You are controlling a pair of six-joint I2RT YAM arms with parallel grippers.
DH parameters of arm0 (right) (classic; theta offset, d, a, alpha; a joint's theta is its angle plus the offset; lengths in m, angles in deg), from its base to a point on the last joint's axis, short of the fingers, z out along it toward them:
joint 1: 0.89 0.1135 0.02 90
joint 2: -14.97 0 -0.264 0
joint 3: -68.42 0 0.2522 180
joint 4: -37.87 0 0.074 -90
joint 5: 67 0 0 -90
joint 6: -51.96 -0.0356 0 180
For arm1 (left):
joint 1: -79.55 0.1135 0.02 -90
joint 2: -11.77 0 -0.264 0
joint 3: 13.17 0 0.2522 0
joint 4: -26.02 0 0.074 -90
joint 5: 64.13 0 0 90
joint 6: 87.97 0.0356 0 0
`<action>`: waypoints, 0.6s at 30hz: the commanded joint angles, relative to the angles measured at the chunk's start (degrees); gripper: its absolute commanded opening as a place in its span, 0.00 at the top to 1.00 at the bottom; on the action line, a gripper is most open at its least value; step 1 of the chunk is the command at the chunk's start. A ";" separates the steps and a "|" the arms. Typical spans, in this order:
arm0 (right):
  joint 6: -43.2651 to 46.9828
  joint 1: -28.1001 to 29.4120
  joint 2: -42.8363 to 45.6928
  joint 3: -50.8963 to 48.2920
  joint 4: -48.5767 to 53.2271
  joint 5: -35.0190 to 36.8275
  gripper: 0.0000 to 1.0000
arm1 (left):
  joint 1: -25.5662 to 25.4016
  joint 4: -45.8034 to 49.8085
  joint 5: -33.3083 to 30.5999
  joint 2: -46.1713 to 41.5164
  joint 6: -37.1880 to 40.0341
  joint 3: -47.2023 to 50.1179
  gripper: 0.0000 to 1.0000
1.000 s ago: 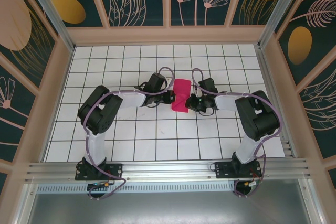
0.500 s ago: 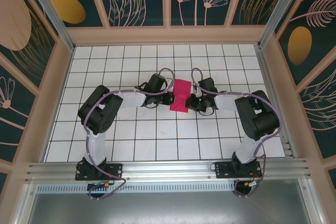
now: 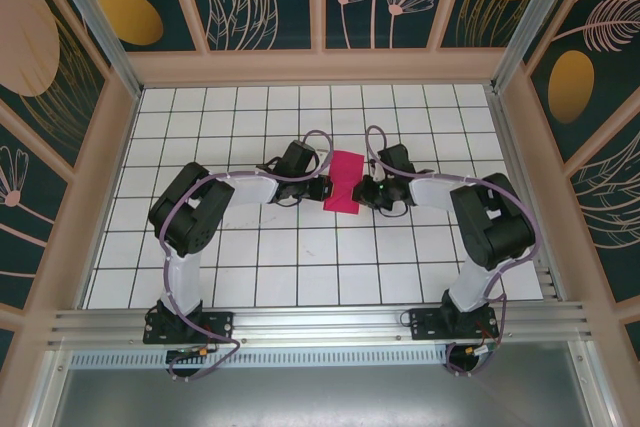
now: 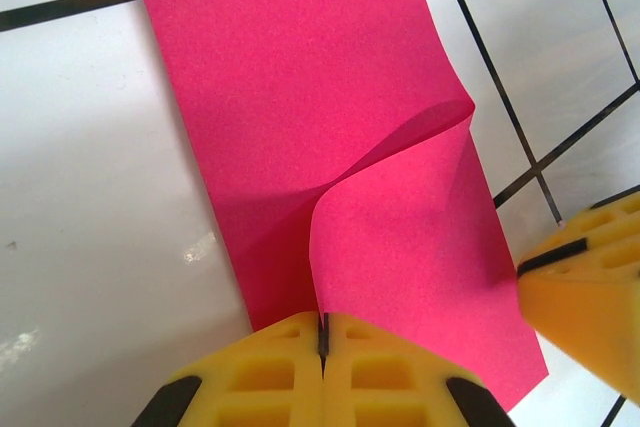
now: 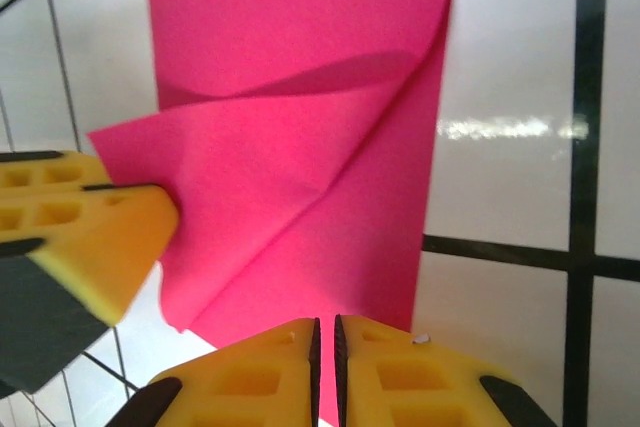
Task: Fold a paper plane with a square sheet of paper (fold left side to right side)
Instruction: Fold the triangle a second time at the center of the table.
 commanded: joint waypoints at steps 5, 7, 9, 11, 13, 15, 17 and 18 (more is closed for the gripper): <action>-0.89 -0.14 -1.76 6.40 -1.60 -2.93 0.84 | 0.01 0.89 -0.58 -0.80 0.76 -0.05 0.95; -1.07 0.12 -3.58 7.72 -1.84 -3.30 0.84 | 0.00 0.77 -0.61 -0.66 0.75 -0.04 0.95; -1.11 0.54 -5.78 9.48 -1.89 -3.29 0.84 | -0.01 0.71 -0.48 -0.57 0.57 -0.05 0.95; -1.17 0.81 -7.45 10.70 -1.81 -3.21 0.84 | 0.05 0.70 -0.53 -0.55 0.57 -0.04 0.95; -1.17 0.99 -8.62 11.38 -1.74 -3.04 0.84 | 0.01 0.63 -0.57 -0.54 0.53 -0.04 0.95; -0.93 1.04 -9.91 11.70 -1.52 -2.25 0.84 | 0.04 0.62 -0.74 -0.53 0.55 -0.13 0.95; -0.69 1.00 -10.42 11.81 -0.99 -1.31 0.84 | 0.01 0.63 -0.81 -0.49 0.56 -0.24 0.95; -0.65 1.00 -10.56 11.71 -0.76 -0.91 0.84 | -0.02 0.62 -0.91 -0.49 0.57 -0.30 0.95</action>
